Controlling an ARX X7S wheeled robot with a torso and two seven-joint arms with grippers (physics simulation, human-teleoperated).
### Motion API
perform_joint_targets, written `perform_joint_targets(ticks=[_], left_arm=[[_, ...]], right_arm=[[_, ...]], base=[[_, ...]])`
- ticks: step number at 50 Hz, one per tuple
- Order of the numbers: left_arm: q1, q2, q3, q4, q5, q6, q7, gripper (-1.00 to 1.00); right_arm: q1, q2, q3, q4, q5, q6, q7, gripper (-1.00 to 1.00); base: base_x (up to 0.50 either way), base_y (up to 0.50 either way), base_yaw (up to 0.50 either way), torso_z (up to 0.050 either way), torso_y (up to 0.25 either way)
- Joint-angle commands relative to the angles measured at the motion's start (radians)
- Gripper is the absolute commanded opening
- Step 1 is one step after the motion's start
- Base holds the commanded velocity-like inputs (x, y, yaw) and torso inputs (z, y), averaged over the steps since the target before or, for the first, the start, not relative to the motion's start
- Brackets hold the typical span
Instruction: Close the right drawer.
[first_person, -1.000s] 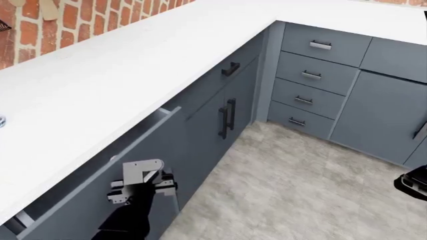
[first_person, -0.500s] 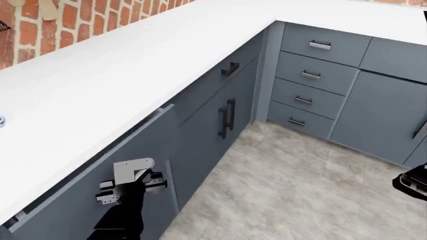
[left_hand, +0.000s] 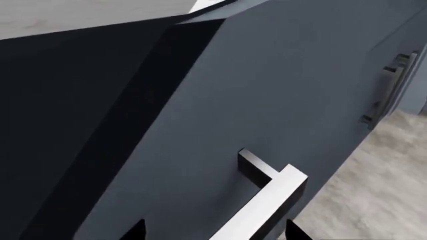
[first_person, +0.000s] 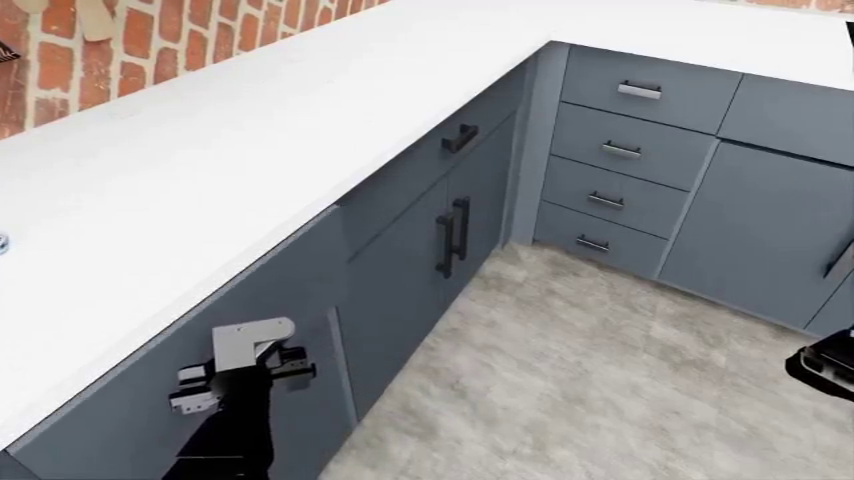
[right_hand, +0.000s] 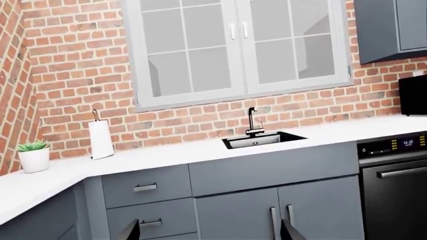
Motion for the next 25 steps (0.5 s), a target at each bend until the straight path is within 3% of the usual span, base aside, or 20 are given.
perform_joint_targets(ticks=[1, 25], left_arm=[[0.029, -0.043, -0.201, -0.075, 0.029, -0.015, -0.086, 1.0], [0.044, -0.053, -0.513, -0.076, 0.288, -0.046, -0.126, 1.0]], right_arm=[[-0.006, -0.001, 0.008, -0.008, -0.001, 0.004, 0.001, 1.0], [-0.006, -0.01, 0.015, -0.005, -0.002, 0.006, -0.008, 1.0]], base=[[0.0, 0.0, 0.0, 0.0, 0.0], [0.0, 0.0, 0.0, 0.0, 0.0]])
